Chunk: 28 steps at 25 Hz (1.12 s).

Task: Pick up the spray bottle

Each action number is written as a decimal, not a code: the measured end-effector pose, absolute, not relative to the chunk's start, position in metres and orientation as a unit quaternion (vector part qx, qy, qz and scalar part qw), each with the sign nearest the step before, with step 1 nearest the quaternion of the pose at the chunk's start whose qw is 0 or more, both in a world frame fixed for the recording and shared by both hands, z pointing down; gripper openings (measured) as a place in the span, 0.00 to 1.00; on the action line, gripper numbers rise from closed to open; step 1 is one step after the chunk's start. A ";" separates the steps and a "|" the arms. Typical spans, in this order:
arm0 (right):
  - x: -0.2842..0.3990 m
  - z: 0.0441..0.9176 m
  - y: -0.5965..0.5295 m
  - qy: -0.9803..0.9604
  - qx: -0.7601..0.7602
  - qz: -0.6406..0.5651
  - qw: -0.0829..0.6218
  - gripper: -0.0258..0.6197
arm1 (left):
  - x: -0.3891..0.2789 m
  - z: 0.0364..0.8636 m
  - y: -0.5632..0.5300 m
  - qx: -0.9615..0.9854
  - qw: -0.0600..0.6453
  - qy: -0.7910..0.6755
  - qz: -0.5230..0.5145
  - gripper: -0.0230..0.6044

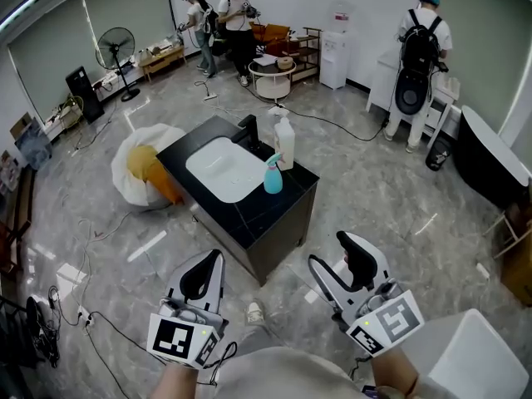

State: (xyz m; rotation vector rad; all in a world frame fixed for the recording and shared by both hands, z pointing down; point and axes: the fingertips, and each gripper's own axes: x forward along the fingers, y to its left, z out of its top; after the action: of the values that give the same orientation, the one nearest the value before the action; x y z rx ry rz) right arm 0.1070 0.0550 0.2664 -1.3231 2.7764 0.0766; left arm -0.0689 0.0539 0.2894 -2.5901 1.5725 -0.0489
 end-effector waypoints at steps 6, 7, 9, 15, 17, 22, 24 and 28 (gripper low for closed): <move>0.081 0.263 -0.018 0.894 -0.446 0.031 0.031 0.44 | -0.099 0.288 -0.024 -0.859 0.054 0.508 -0.019 0.07; 0.076 0.263 -0.032 0.893 -0.448 0.030 0.029 0.44 | -0.104 0.287 -0.037 -0.860 0.056 0.507 -0.021 0.07; 0.066 0.262 -0.059 0.891 -0.452 0.025 0.023 0.44 | -0.116 0.284 -0.063 -0.861 0.055 0.504 -0.023 0.07; 0.028 0.266 -0.140 0.886 -0.462 0.016 -0.002 0.44 | -0.151 0.284 -0.141 -0.867 0.044 0.496 -0.027 0.07; 0.017 0.271 -0.161 0.885 -0.466 0.011 -0.008 0.44 | -0.159 0.289 -0.163 -0.870 0.041 0.491 -0.031 0.07; -0.002 0.289 -0.206 0.880 -0.475 0.001 -0.019 0.44 | -0.174 0.306 -0.205 -0.877 0.033 0.479 -0.035 0.07; -0.006 0.297 -0.216 0.877 -0.479 -0.006 -0.025 0.44 | -0.178 0.311 -0.218 -0.879 0.031 0.475 -0.037 0.07; -0.012 0.309 -0.232 0.877 -0.480 -0.022 -0.033 0.44 | -0.182 0.318 -0.236 -0.880 0.025 0.472 -0.042 0.07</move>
State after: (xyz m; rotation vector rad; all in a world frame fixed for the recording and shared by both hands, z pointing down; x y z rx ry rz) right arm -0.0119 -0.2317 0.3095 -1.5399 2.8139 -0.0695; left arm -0.1822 -0.2361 0.3182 -2.7218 1.4595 -0.1287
